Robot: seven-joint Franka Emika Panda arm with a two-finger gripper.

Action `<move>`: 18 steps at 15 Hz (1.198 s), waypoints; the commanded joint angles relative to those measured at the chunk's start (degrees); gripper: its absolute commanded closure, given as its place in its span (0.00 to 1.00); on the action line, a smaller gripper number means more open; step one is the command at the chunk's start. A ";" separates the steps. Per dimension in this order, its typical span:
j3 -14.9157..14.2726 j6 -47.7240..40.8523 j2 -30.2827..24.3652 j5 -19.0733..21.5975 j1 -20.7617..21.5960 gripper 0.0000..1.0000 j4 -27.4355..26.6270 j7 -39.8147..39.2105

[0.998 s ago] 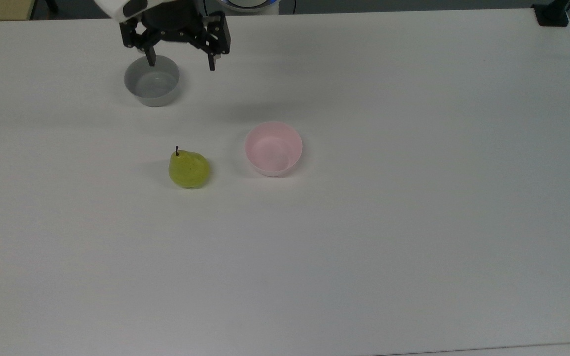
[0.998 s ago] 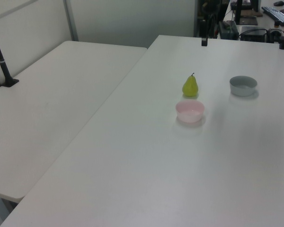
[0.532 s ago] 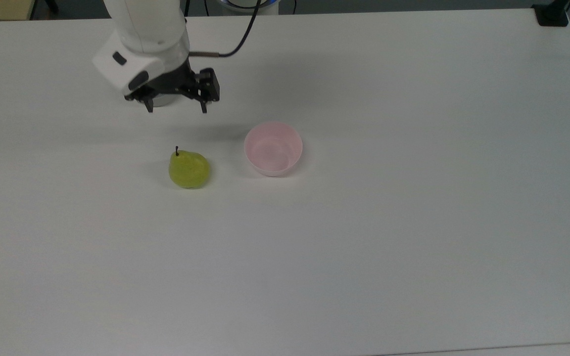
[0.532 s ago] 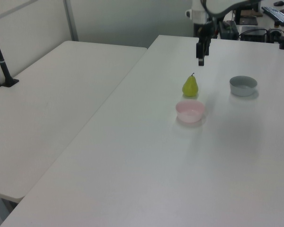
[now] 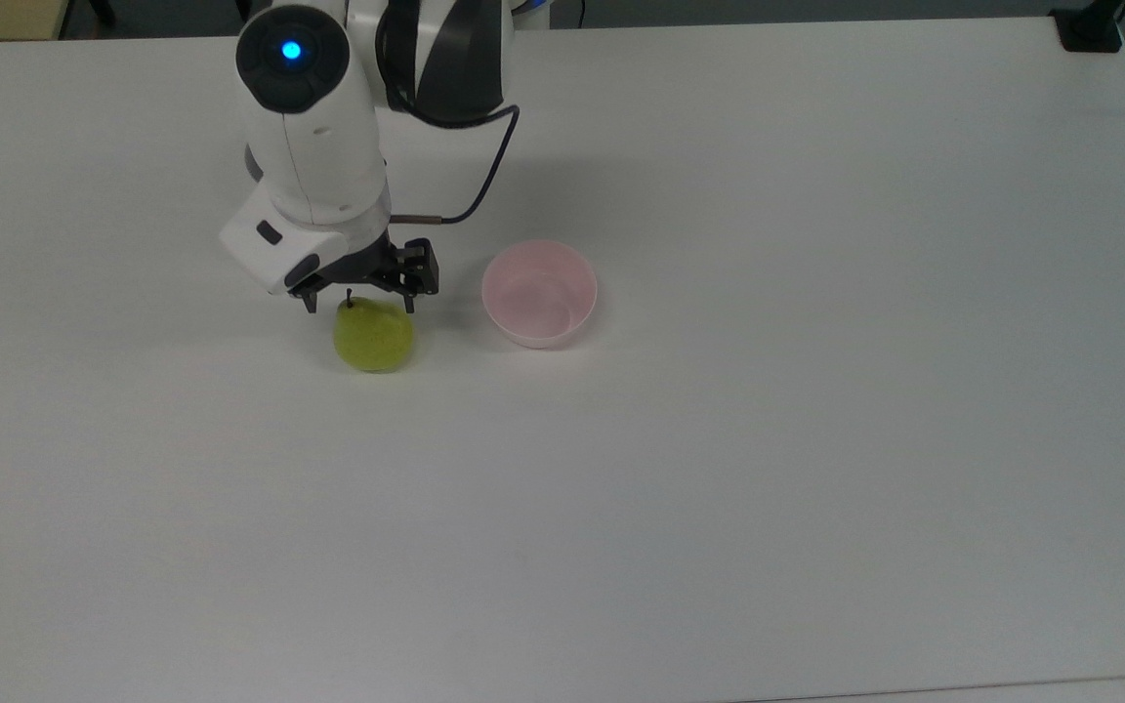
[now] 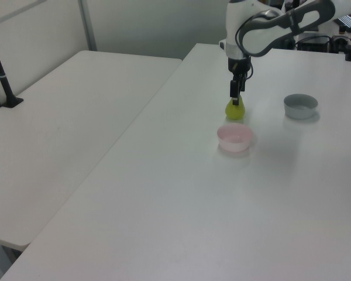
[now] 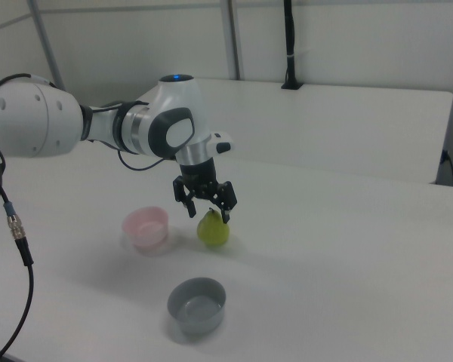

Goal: Place the pear in the bowl
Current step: 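Close the gripper around the green pear, then lift the pear and carry it over the pink bowl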

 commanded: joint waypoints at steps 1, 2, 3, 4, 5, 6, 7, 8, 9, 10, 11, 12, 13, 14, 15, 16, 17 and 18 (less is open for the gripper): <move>-0.50 3.41 2.65 -0.18 0.95 0.00 -0.19 -0.95; -0.49 4.20 3.00 -0.18 0.96 0.00 -0.19 -0.95; -0.49 4.47 3.35 -0.18 0.96 0.02 -0.19 -0.95; -0.49 4.56 3.45 -0.18 0.96 0.09 -0.28 -0.95; -0.49 4.65 3.62 -0.18 0.96 0.20 -0.28 -0.95; -0.49 4.74 3.88 -0.18 0.96 0.32 -0.19 -0.95; -0.49 4.65 3.80 -0.18 1.04 0.45 -0.28 -0.95; -0.49 4.65 3.80 -0.18 1.04 0.55 -0.19 -0.95; -0.49 4.48 3.71 -0.18 1.04 0.63 -0.19 -0.95; -0.49 4.13 3.36 -0.18 1.04 0.67 -0.11 -0.95; -0.49 3.95 2.75 -0.18 0.96 0.67 -0.19 -0.95; -0.58 3.77 1.87 -0.18 0.96 0.67 -0.19 -0.95; -0.58 2.20 0.47 -0.18 0.96 0.67 -0.11 -0.86; -0.58 -0.16 -1.11 -0.18 0.87 0.67 0.16 -0.86; -0.58 -2.53 -2.69 -0.18 0.78 0.66 1.12 -0.86; -0.58 -5.08 -4.19 -0.18 0.69 0.66 1.65 -0.86; -0.58 -7.89 -6.55 -0.18 0.61 0.64 2.44 -0.77; -0.67 -9.05 -7.97 -0.18 0.60 0.64 2.44 -0.60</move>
